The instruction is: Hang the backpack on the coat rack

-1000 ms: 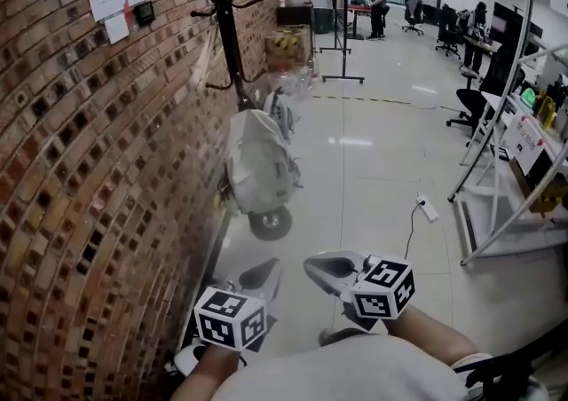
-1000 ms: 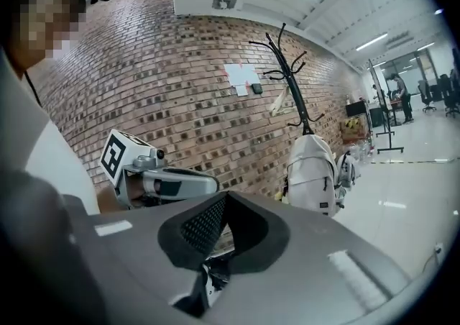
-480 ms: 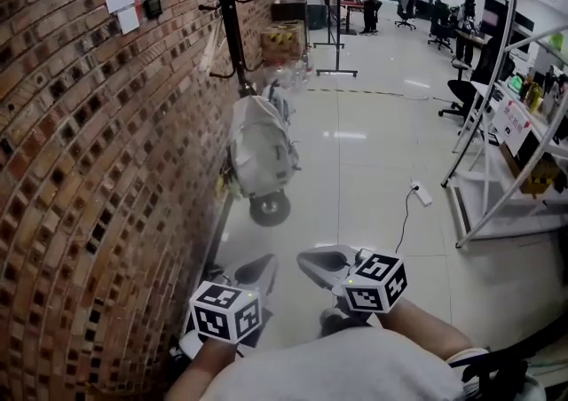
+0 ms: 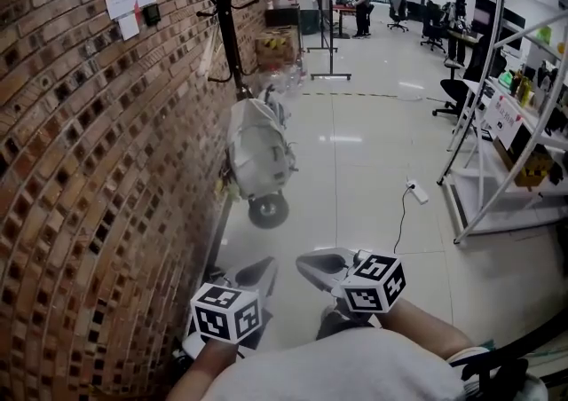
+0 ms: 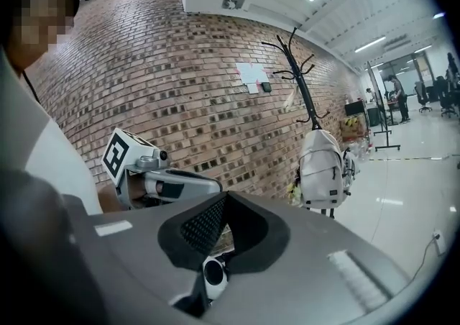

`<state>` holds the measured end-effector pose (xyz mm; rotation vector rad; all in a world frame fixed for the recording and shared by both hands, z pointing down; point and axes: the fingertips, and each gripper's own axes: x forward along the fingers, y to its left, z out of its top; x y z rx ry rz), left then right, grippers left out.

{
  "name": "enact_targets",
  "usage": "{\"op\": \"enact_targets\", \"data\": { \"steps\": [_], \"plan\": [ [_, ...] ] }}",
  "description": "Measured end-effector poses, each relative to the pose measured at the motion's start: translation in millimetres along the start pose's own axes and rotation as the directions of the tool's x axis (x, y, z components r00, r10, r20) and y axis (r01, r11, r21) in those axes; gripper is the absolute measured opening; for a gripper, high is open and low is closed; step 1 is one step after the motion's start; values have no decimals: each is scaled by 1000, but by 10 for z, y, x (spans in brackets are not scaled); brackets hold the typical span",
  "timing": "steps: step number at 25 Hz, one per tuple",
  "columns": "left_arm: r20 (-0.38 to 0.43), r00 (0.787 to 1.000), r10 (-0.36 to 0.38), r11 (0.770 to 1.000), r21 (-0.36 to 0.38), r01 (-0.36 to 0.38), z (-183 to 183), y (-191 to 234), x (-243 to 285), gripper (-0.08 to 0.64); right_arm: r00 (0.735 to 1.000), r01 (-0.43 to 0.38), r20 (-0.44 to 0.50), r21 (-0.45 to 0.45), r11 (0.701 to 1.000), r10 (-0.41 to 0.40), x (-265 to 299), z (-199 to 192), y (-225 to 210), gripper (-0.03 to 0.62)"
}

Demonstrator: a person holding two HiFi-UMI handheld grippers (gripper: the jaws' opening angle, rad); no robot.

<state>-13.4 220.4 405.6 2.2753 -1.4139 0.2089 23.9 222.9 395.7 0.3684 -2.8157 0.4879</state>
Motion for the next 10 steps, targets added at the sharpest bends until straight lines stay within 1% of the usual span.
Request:
{"op": "enact_targets", "data": {
  "steps": [6,10],
  "plan": [
    [-5,1000,-7,1000,24,7,-5,20,-32,2,1000,-4,-16,-6,1000,3,20,-70,20,0],
    [2,1000,3,1000,22,-3,14,65,-17,2,1000,-3,-15,-8,1000,3,28,-42,-49,0]
  ]
}}
